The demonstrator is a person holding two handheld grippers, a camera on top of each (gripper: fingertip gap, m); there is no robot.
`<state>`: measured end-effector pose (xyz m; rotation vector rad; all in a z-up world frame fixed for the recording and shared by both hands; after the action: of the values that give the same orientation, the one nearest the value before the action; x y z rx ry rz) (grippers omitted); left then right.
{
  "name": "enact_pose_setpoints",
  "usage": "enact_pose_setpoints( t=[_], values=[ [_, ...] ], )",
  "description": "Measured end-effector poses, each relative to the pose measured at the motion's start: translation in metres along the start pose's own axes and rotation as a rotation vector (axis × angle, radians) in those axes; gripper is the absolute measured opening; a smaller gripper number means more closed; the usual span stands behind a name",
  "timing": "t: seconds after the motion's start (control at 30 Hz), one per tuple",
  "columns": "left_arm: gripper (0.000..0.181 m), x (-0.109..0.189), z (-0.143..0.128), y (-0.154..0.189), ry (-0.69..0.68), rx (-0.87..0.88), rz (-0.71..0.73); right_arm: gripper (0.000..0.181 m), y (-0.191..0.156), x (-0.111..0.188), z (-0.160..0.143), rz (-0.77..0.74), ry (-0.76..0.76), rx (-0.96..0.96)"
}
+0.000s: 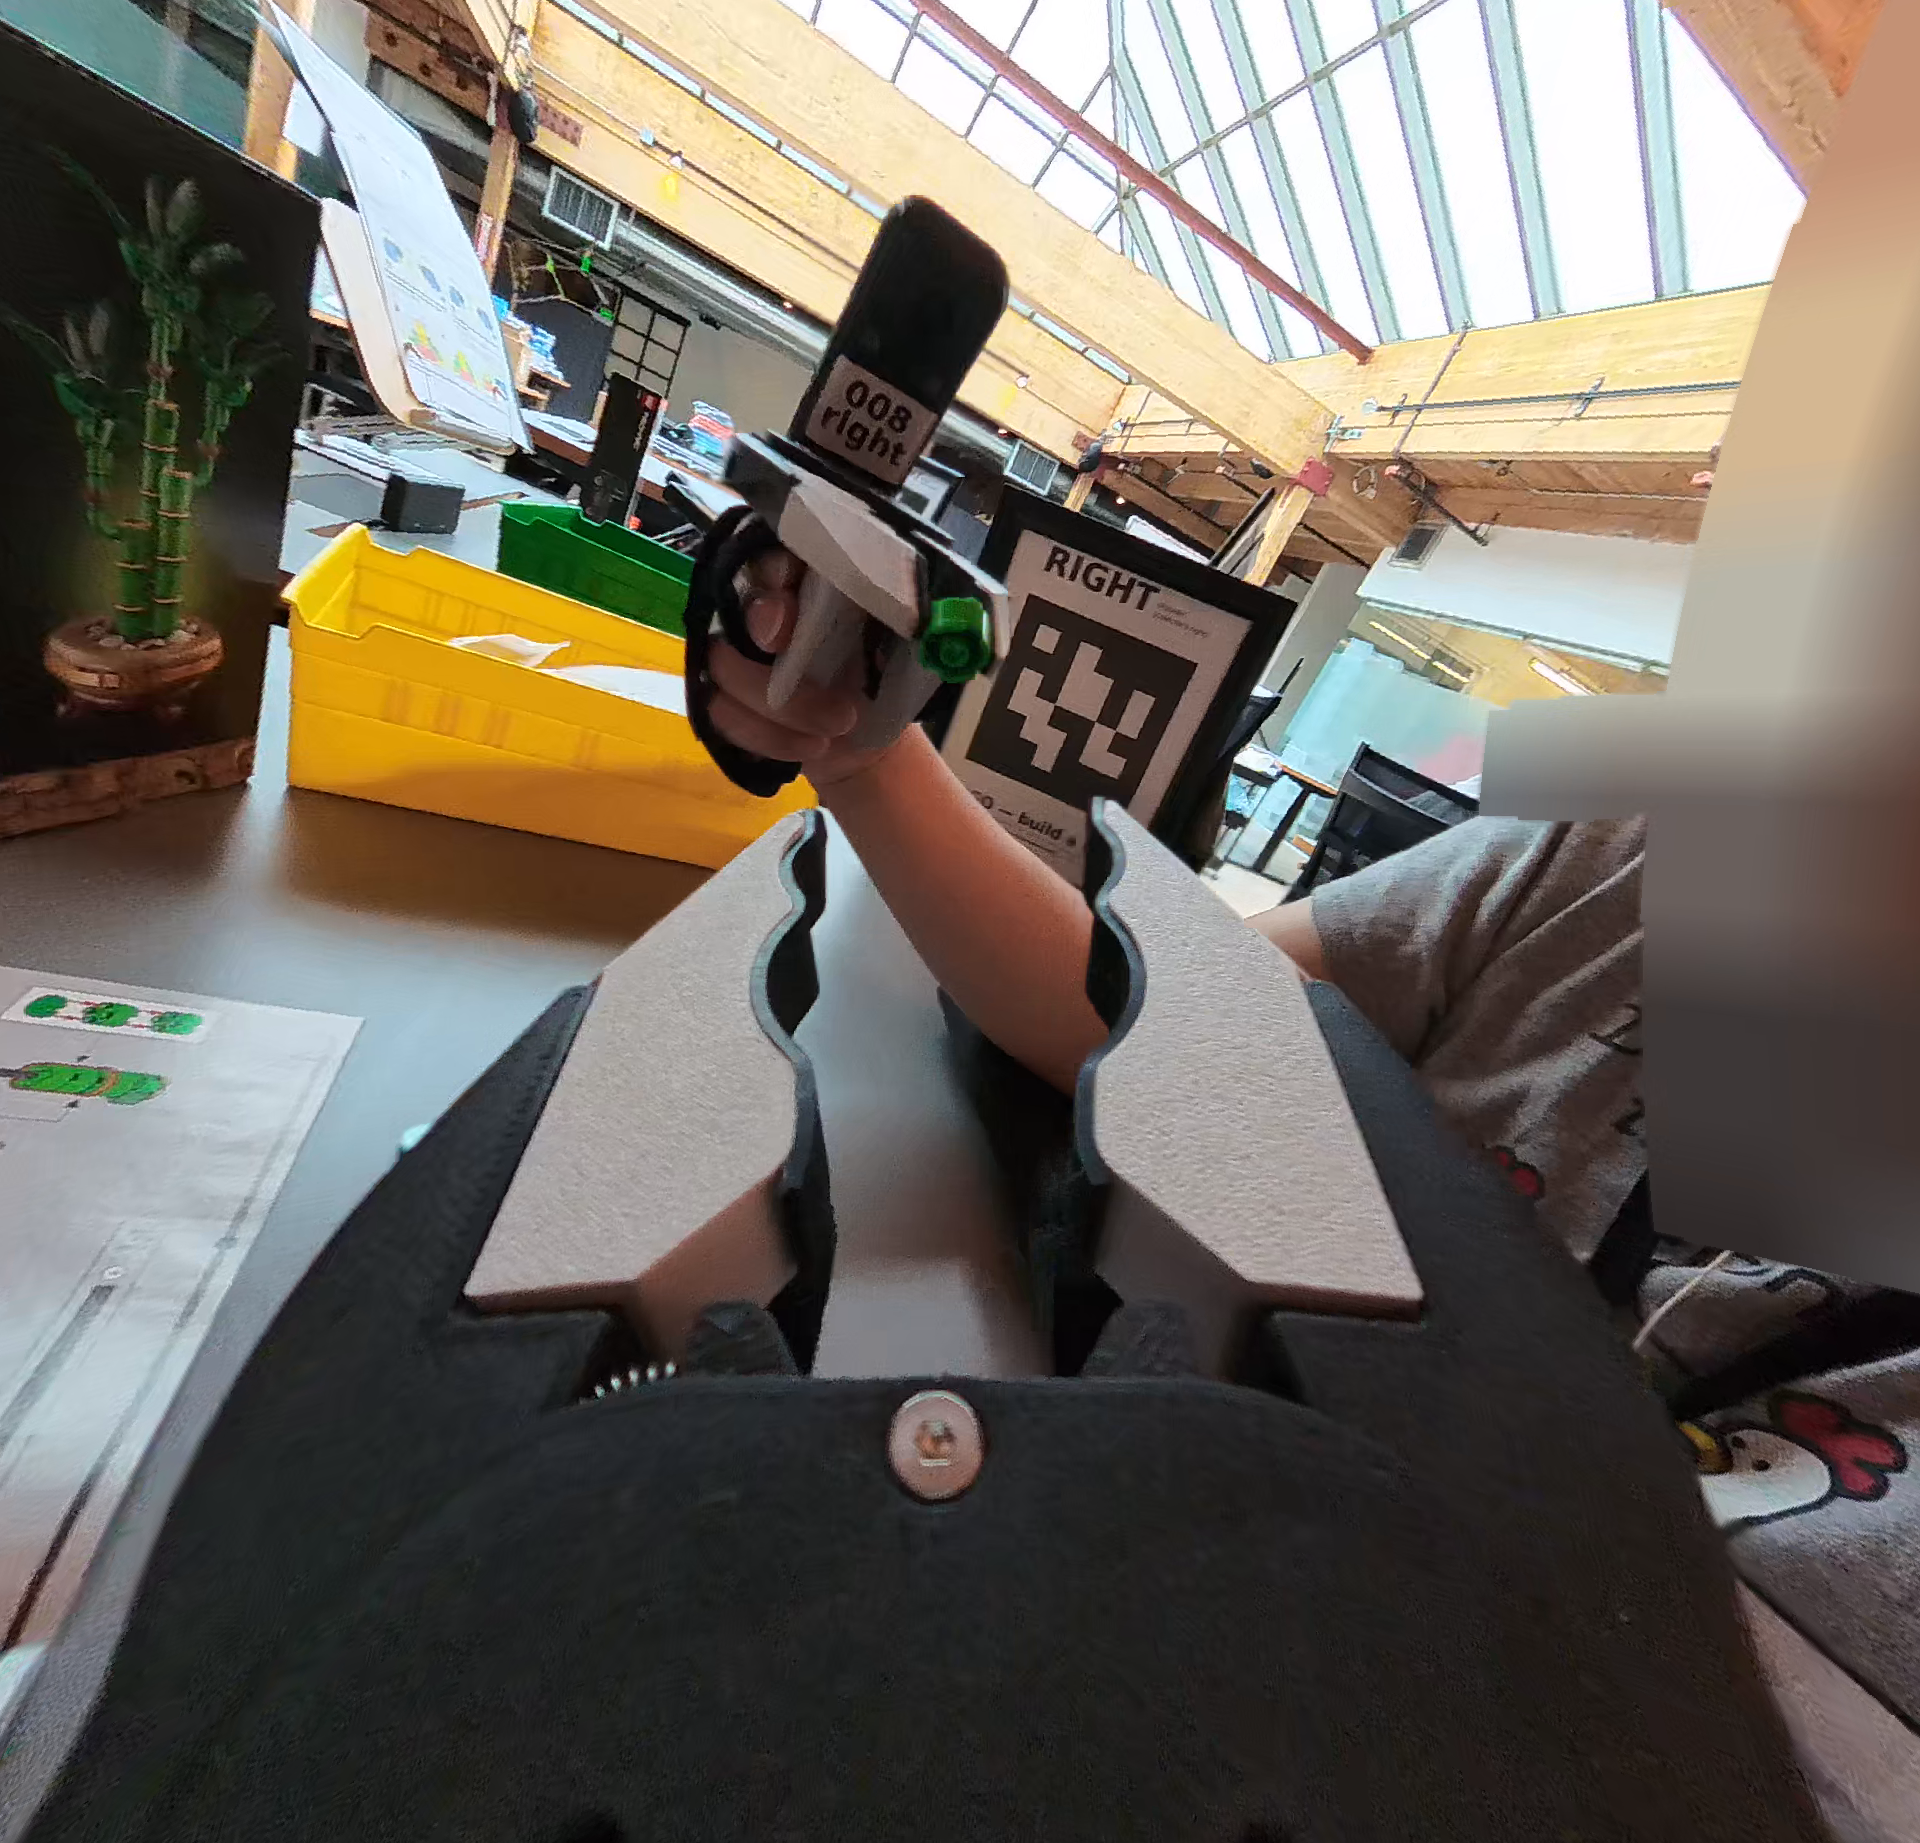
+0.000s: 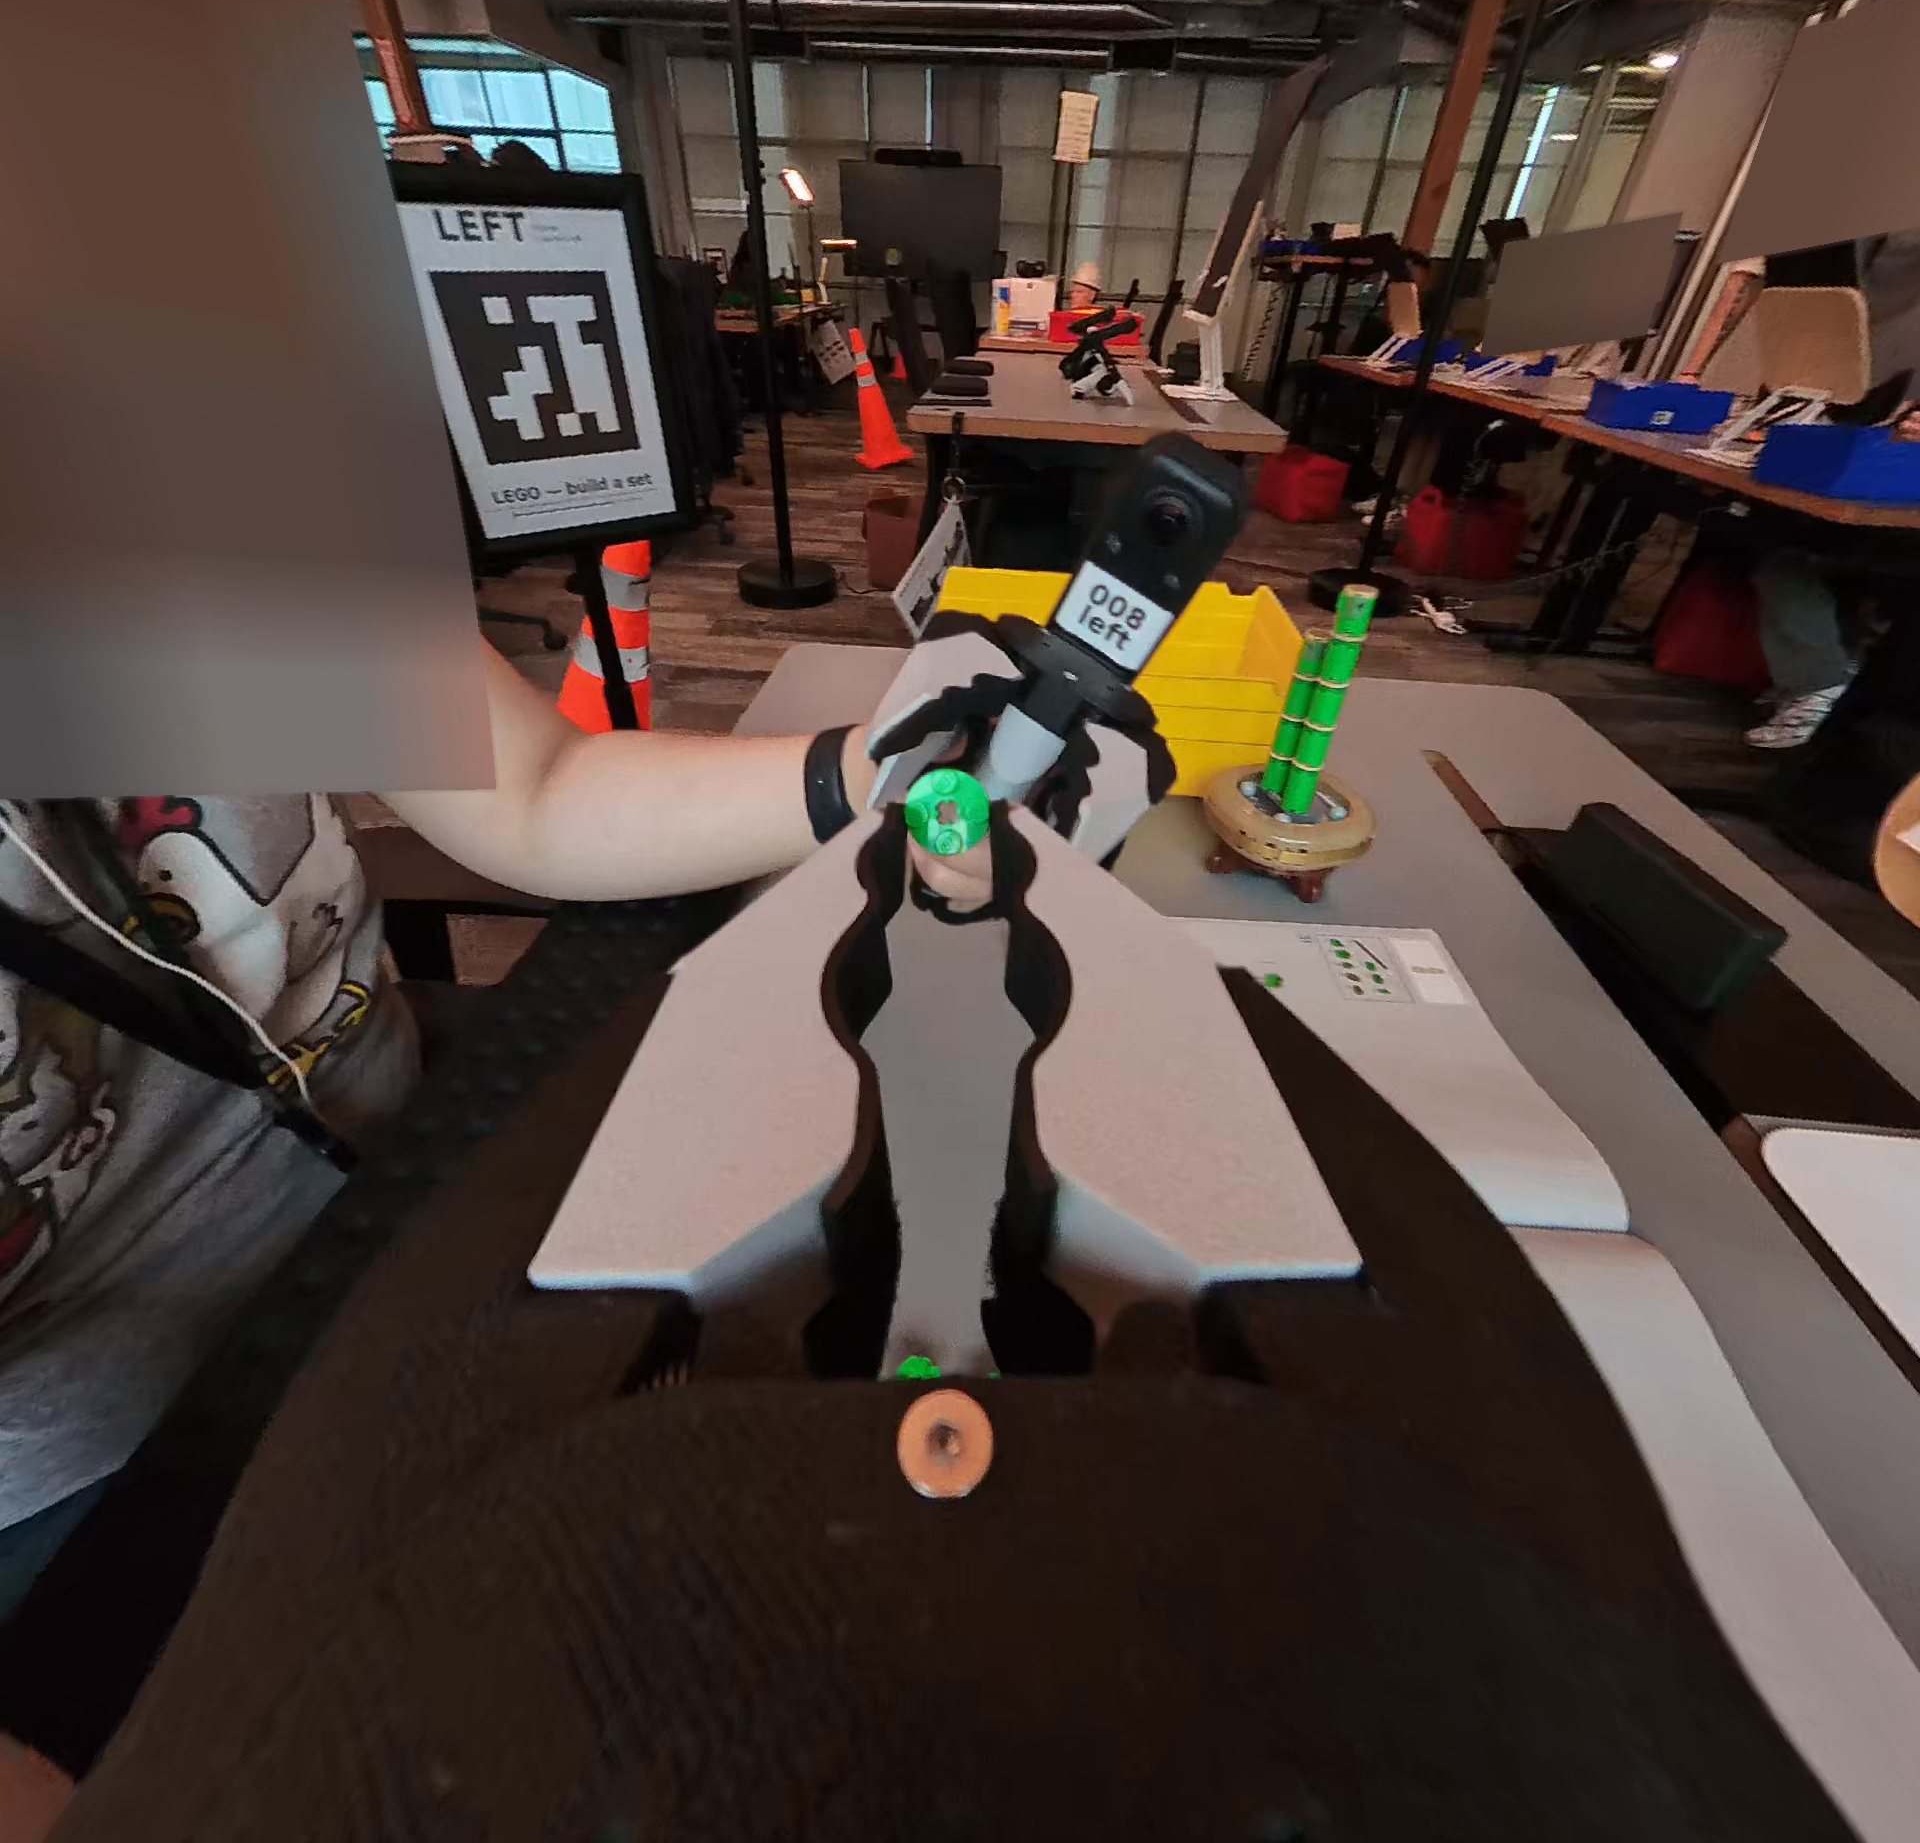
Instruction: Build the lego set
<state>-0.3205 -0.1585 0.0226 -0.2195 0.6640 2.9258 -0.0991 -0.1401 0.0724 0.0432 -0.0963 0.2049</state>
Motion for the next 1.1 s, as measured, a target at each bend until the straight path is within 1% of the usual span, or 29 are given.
enact_pose_setpoints(
  t=[0.1,0.23,0.33,0.43,0.57,0.63,0.87,1.0,1.03,1.07,1.1],
  values=[
    [0.049,-0.009,-0.003,0.002,-0.007,0.038,-0.064,0.015,-0.005,-0.006,0.002,0.053,-0.018,-0.008],
    [0.040,-0.019,-0.010,0.001,-0.062,0.067,-0.116,0.015,-0.003,-0.013,-0.006,0.107,-0.058,-0.031],
    [0.040,-0.025,-0.012,-0.002,-0.048,0.094,-0.142,0.015,0.001,-0.017,-0.013,0.173,-0.054,-0.074],
    [0.038,-0.028,-0.015,-0.005,-0.046,0.116,-0.148,0.015,0.004,-0.022,-0.016,0.203,-0.059,-0.084],
    [0.027,-0.029,-0.015,-0.006,-0.031,0.111,-0.165,0.016,0.003,-0.027,-0.020,0.218,-0.095,-0.050],
    [0.017,-0.029,-0.015,-0.006,-0.046,0.102,-0.162,0.016,0.002,-0.027,-0.020,0.216,-0.095,-0.035],
    [0.018,-0.026,-0.015,-0.009,-0.051,0.096,-0.127,0.016,0.004,-0.027,-0.022,0.197,-0.100,-0.027],
    [0.014,-0.023,-0.014,-0.011,-0.062,0.085,-0.080,0.016,0.007,-0.025,-0.025,0.139,-0.107,-0.007],
    [0.014,-0.021,-0.013,-0.011,-0.067,0.069,-0.057,0.023,0.007,-0.024,-0.026,0.116,-0.109,0.002],
    [0.013,-0.019,-0.012,-0.011,-0.074,0.050,-0.032,0.036,0.007,-0.022,-0.028,0.108,-0.119,0.007],
    [0.013,-0.017,-0.011,-0.011,-0.077,0.036,-0.008,0.042,0.007,-0.019,-0.033,0.112,-0.144,0.007]
  ],
)
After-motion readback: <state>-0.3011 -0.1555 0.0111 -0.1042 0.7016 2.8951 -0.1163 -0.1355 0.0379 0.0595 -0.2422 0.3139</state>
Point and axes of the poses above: each gripper's, where its closed fingertips meet, x back along the fingers, z out of its top, y = z × x across the jaws, the point moved 10 cm from there along x, back along the fingers, and after that the axes turned 2 degrees about -y, right-handed, at the moved point
